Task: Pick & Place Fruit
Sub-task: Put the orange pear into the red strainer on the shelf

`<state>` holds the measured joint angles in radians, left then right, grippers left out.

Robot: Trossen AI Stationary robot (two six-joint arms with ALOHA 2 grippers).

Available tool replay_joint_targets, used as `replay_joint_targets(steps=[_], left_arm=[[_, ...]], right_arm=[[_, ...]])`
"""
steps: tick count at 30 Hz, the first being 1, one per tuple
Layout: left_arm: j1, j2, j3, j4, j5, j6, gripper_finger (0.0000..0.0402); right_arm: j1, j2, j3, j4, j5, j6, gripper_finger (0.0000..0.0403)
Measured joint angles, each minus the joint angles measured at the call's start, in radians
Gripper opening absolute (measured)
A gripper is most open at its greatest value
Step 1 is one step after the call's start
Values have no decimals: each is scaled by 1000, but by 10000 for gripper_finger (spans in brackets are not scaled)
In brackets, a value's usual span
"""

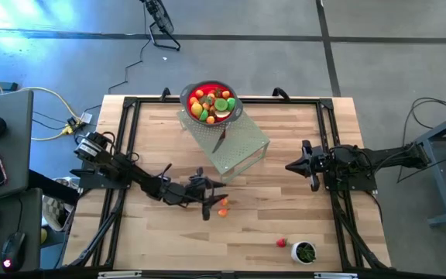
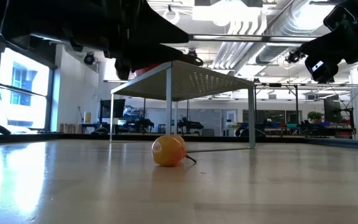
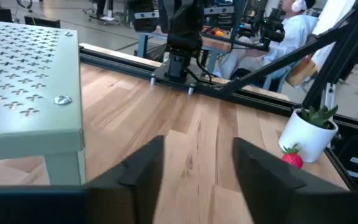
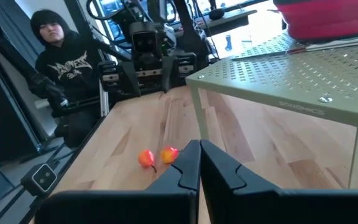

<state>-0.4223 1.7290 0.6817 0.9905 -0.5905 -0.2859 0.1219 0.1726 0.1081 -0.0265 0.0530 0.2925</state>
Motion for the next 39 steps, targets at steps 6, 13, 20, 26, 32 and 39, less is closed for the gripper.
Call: replay_joint_targets(steps=[6,13,20,26,32,39], left_arm=[[12,0,0,1,-1,0,263],[10,0,0,8,6,-217,294],[-21,1,44,-23,105,-284,294],[-105,1,231,-391,-3,-220,294],[-166,18,467,-1082,-135,-448,294],[-189,24,517,-1277,-138,-617,294]], right_arm=[[0,0,0,0,-11,0,2],[0,0,0,-1,-37,-3,2],[0,0,0,-24,-38,-8,2],[0,0,0,-38,-73,-2,2],[0,0,0,-38,-133,-1,2],[0,0,0,-37,-139,-1,2]])
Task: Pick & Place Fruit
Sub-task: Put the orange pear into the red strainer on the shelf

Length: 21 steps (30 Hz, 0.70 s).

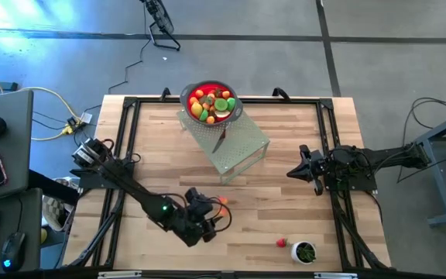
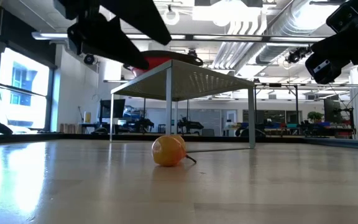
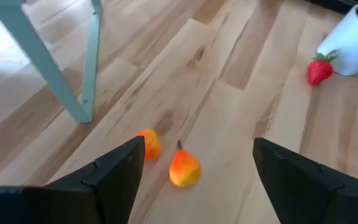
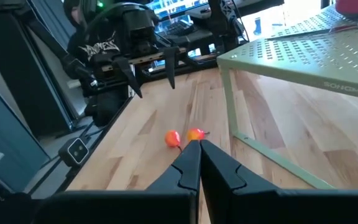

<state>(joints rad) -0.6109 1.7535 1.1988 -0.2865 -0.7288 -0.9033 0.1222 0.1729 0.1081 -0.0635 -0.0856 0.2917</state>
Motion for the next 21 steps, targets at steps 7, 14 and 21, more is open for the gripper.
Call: replay_joint_targets(steps=[7,14,21], left_arm=[[1,58,-13,6,-7,-33,294],[2,141,-13,87,-3,-48,293],[2,183,-13,109,19,-89,293]], right_arm=[[0,0,0,0,0,0,2],[0,0,0,0,8,0,2],[0,0,0,0,6,0,2]])
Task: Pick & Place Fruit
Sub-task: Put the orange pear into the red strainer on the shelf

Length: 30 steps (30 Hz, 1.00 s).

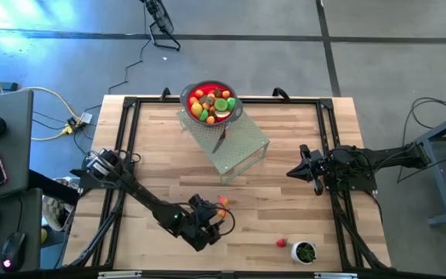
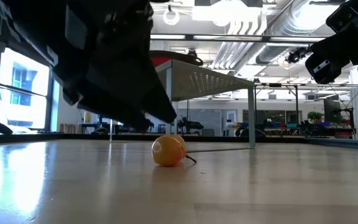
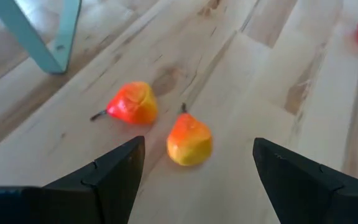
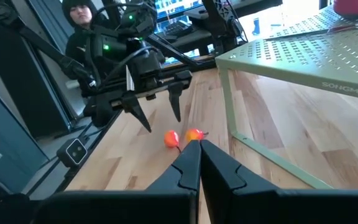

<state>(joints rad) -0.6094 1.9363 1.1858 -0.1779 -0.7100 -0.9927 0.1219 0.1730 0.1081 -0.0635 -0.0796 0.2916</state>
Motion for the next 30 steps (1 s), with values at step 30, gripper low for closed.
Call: replay_joint_targets(steps=[30], left_arm=[[27,117,0,119,-13,-29,293]], right_arm=[[0,0,0,0,1,-8,3]])
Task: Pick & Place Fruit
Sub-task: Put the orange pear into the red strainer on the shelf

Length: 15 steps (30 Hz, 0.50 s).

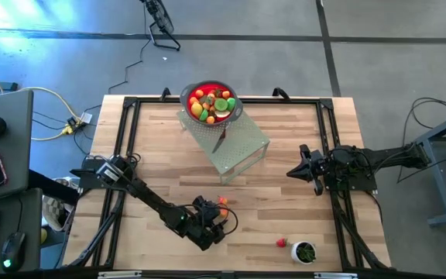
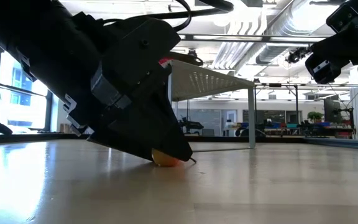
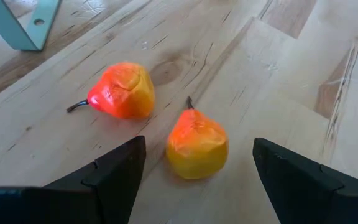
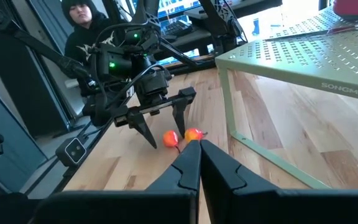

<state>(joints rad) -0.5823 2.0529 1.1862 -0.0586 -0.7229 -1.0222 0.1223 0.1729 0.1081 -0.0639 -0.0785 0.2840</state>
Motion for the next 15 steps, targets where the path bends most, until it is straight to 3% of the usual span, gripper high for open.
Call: replay_joint_targets(steps=[5,15], left_arm=[[0,0,0,-2,-2,0,281],[1,2,0,-5,-8,-1,191]], right_arm=[[0,0,0,0,0,0,3],[0,0,0,0,0,0,2]])
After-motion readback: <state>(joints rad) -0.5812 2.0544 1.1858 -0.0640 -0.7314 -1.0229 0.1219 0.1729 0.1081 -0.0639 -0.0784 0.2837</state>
